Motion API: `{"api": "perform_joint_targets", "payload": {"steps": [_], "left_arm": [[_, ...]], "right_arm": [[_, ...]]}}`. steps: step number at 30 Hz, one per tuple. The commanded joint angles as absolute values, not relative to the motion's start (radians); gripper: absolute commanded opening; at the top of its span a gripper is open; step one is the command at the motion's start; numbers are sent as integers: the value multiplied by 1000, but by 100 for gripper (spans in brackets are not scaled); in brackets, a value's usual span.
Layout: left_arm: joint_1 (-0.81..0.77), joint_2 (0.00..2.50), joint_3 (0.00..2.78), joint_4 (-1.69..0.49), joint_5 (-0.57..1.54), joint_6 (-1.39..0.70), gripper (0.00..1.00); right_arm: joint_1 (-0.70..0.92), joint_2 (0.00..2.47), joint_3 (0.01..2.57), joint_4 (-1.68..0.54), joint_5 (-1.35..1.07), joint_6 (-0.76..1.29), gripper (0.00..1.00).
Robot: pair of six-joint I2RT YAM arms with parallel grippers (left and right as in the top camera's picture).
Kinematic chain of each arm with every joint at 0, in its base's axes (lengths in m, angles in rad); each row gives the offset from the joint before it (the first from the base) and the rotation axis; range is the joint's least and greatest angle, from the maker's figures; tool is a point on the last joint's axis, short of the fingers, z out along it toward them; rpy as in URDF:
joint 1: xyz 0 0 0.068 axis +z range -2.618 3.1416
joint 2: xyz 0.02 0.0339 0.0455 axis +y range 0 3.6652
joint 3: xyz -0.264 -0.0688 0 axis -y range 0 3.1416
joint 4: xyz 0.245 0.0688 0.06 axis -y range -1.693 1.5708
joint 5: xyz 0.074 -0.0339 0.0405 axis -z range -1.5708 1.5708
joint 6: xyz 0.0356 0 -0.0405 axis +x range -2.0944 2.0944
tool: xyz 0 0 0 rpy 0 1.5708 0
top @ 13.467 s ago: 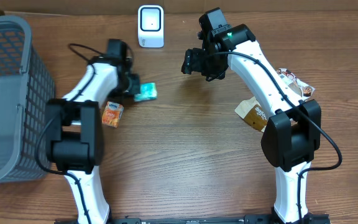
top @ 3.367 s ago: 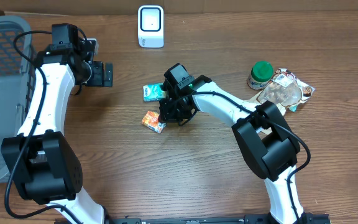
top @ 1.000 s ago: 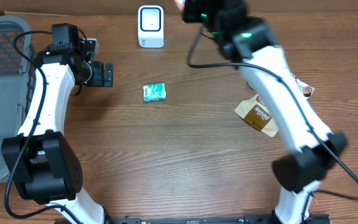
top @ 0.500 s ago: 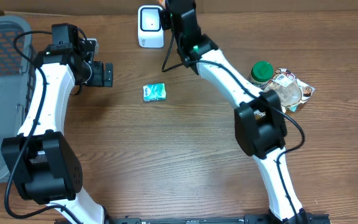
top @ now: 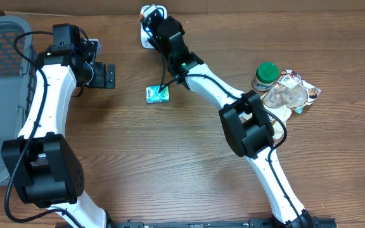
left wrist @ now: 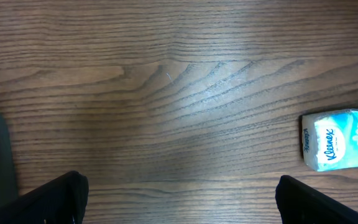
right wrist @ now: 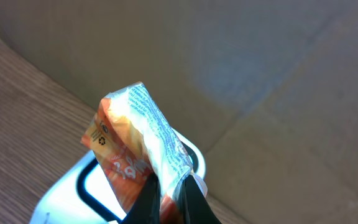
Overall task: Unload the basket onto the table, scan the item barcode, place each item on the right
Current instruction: 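Hold the orange pack against the scanner window, then carry the orange pack right and set it down near the bean bag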
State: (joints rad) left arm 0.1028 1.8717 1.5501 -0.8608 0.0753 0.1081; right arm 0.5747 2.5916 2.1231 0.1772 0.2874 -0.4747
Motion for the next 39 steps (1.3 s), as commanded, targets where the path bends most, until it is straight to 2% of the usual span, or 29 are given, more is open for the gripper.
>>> {"api": "perform_joint_targets", "payload": {"steps": [1, 13, 19, 24, 33, 39], "left_arm": [[104, 1864, 1559, -859, 86, 120, 99], [104, 1864, 1559, -859, 86, 120, 100], [104, 1864, 1559, -859, 86, 120, 100], [104, 1864, 1559, -859, 86, 120, 99], [104, 1864, 1560, -859, 86, 120, 99], [104, 1864, 1559, -859, 86, 120, 99]], "right_arm": [[574, 2592, 2133, 205, 287, -529, 4], [597, 2554, 2134, 222, 325, -518, 4], [600, 2428, 2134, 87, 324, -368, 4], [600, 2247, 2134, -176, 305, -145, 4], [553, 1929, 2134, -913, 221, 312, 4], [479, 1895, 2125, -1289, 152, 419, 4]]}}
